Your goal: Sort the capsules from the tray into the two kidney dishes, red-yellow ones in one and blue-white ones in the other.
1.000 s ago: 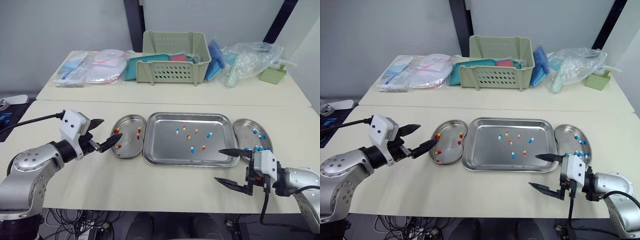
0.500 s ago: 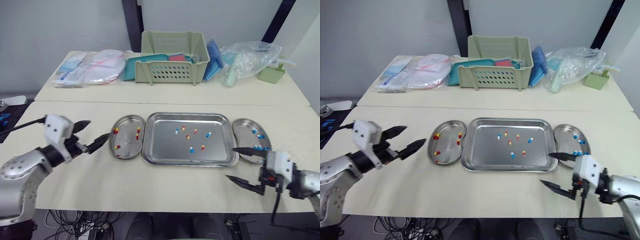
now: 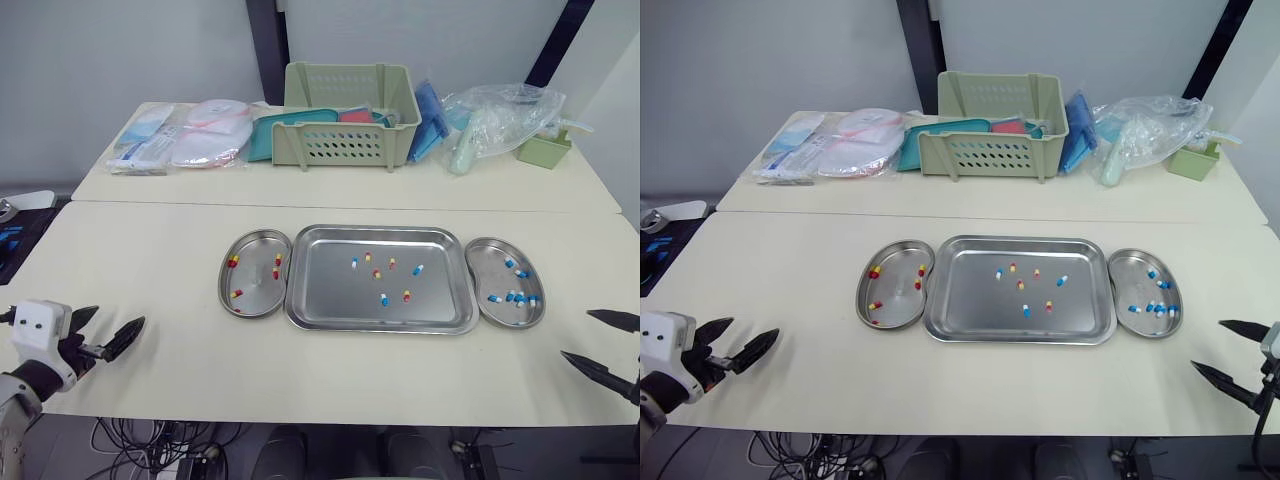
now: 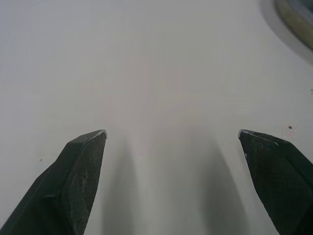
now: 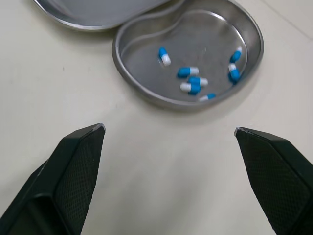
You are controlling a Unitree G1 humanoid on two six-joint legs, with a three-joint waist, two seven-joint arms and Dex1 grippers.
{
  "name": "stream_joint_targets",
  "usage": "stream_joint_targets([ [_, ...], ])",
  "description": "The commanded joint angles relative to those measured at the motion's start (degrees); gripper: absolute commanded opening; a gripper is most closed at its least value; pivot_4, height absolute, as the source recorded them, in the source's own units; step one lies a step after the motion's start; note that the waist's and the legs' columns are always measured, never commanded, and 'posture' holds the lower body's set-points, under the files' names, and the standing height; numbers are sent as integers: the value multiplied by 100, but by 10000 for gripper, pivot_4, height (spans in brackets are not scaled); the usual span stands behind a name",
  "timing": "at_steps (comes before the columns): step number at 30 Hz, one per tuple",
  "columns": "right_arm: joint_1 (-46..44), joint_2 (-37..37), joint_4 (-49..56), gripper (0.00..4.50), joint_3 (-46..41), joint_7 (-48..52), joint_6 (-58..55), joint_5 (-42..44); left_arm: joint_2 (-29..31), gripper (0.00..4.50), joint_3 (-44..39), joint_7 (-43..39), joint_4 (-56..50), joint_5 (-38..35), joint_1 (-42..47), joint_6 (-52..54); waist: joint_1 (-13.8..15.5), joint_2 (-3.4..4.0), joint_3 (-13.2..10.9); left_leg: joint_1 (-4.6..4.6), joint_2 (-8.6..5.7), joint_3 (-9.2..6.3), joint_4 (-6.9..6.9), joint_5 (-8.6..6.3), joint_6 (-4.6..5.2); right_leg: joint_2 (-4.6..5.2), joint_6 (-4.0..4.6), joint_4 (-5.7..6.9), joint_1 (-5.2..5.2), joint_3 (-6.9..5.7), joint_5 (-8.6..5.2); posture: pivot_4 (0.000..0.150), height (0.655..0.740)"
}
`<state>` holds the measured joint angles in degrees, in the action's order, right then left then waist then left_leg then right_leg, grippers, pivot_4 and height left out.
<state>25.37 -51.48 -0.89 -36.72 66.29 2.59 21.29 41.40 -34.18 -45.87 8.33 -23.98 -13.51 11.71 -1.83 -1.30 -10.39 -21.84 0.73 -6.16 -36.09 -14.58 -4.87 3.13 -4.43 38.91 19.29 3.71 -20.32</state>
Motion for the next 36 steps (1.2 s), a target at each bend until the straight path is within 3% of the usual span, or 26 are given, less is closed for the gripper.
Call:
stream_joint_targets([
  [1,126,32,-61,45000,-250,13,15,54,-15,44855,-275,26,-115,-58,-195,-141,0,0,0,0,0,0,0,0,0,0,0,0,0,0,0,1500,7400],
  [16,18,65,-55,45000,-120,-69,-84,50,-105,44855,-183,120,-1874,-424,-948,491,-1,0,1,0,1,2,0,0,0,0,0,-1,-1,2,0,1500,7400],
  [22,52,97,-136,45000,-99,-74,63,-32,-349,44855,414,-338,-3195,-736,-1505,584,2,2,1,1,0,8,0,0,-1,1,0,-2,-3,8,0,1500,7400],
  [27,115,105,-133,45000,-114,-58,93,-75,-596,44855,1390,-469,-4065,-657,-1592,414,3,3,2,1,-1,10,0,0,-1,1,0,-4,-5,10,0,1500,7400],
  [36,612,250,286,45000,-310,-51,62,-21,-1342,44855,2455,-232,-4049,-243,-1250,-331,1,12,7,1,-2,10,-1,0,-1,0,0,-5,-7,10,0,1500,7400],
])
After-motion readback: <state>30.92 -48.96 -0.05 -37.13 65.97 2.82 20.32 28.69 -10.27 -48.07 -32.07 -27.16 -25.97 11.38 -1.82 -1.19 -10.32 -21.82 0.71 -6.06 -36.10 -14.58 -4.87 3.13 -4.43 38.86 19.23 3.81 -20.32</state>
